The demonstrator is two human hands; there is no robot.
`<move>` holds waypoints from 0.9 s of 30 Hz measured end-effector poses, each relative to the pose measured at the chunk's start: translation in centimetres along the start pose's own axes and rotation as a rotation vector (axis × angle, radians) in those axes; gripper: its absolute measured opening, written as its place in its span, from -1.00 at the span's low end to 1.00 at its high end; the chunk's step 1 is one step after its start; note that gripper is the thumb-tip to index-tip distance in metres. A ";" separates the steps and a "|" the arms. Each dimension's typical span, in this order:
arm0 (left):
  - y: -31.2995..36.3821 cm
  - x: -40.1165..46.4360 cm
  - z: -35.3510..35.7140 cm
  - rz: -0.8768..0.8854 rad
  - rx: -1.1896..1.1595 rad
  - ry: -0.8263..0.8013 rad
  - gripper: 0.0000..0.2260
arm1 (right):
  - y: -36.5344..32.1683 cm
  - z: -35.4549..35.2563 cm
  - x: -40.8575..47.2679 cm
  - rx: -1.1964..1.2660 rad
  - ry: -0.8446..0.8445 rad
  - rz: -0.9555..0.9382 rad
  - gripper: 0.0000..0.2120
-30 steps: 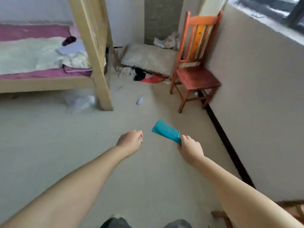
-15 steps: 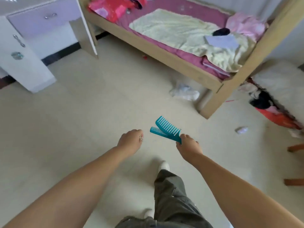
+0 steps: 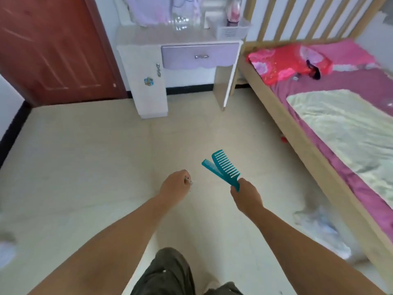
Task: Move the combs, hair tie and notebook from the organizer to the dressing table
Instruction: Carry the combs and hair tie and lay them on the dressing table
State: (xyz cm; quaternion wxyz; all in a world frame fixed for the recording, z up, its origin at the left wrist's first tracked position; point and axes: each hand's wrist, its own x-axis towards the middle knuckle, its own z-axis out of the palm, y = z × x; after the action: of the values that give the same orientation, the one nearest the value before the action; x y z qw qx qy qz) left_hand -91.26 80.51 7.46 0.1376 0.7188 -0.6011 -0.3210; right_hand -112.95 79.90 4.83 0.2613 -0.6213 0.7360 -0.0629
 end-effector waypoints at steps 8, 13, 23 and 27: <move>-1.9 19.7 -8.9 -0.044 -0.040 0.061 -0.86 | -13.8 0.1 21.1 0.021 -0.019 -0.172 -0.87; 0.6 33.6 -16.7 0.039 -0.026 0.010 -0.85 | -20.3 -2.8 33.1 0.082 0.029 -0.087 -0.88; 6.9 60.7 -22.7 0.111 -0.118 0.002 -0.87 | -26.5 -7.6 58.6 0.083 0.040 -0.001 -0.87; 9.6 71.9 -25.4 0.035 -0.287 0.057 -0.85 | -29.9 -10.4 70.6 0.156 0.019 -0.010 -0.88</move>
State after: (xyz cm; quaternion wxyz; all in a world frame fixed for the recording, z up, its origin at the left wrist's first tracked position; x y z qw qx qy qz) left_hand -77.66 4.91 10.95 0.2615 0.6902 -0.5572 -0.3805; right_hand -97.80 4.05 4.59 0.3017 -0.6021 0.7282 -0.1272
